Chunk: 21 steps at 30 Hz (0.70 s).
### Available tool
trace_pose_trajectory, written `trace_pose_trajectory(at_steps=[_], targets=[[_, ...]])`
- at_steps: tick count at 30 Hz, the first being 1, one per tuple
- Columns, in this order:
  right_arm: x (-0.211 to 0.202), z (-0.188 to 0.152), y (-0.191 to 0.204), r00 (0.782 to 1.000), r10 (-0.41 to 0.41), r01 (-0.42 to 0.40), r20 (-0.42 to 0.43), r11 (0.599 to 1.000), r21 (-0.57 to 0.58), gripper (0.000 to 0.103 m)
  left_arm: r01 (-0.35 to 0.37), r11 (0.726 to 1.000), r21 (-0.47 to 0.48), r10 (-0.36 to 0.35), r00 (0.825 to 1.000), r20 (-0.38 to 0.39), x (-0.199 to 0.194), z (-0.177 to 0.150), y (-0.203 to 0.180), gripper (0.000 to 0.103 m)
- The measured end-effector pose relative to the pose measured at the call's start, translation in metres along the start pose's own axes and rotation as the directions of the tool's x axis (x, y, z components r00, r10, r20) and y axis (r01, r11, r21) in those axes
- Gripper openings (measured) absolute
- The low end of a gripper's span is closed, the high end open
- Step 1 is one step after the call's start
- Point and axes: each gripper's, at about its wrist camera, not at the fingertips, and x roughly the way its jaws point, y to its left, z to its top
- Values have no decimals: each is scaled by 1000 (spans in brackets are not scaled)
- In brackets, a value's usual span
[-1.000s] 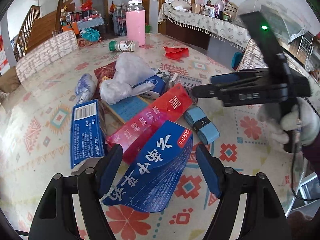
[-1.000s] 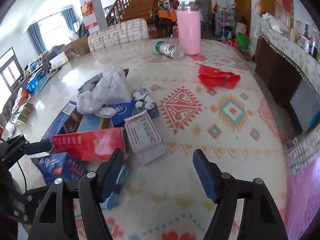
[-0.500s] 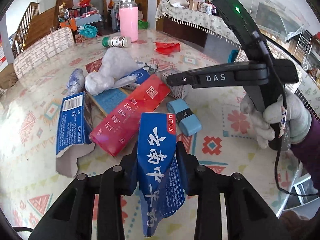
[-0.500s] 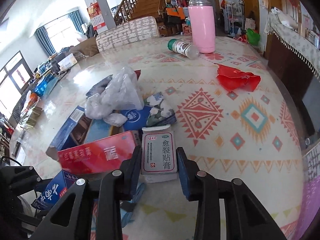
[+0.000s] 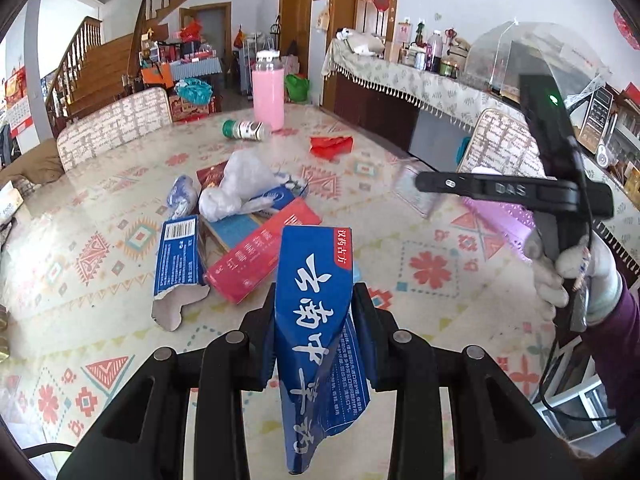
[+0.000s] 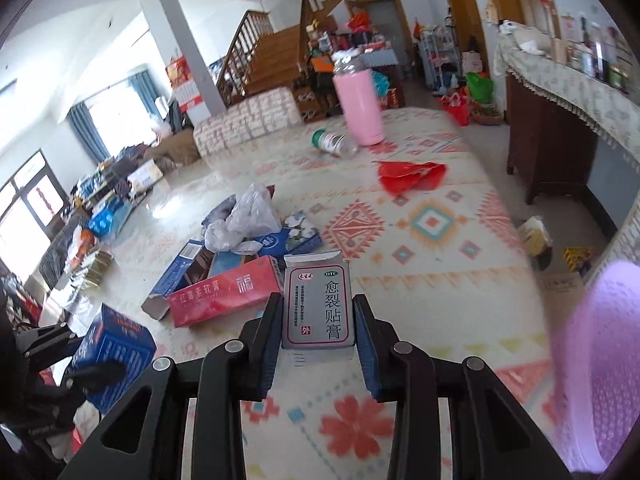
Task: Collect trash
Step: 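Carry both boxes over the purple basket and open both tools to drop them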
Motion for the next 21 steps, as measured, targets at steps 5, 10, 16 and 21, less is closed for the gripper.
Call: trace_pose_trajectory(at_steps=[5, 10, 16, 21], targets=[[-40, -17, -19, 999, -22, 20, 45, 999, 47, 37, 23, 1000, 11, -23, 1000, 19, -8, 7, -23, 33], [-76, -32, -48, 995, -62, 53, 84, 993, 106, 37, 67, 998, 11, -67, 997, 26, -5, 21, -48, 33], [-121, -43, -91, 982, -115, 85, 149, 978, 192, 37, 154, 988, -14, -154, 988, 7, 17, 44, -77, 33], [-151, -50, -128, 968, -165, 117, 186, 962, 247, 37, 241, 970, -20, -242, 970, -28, 52, 70, -114, 33]])
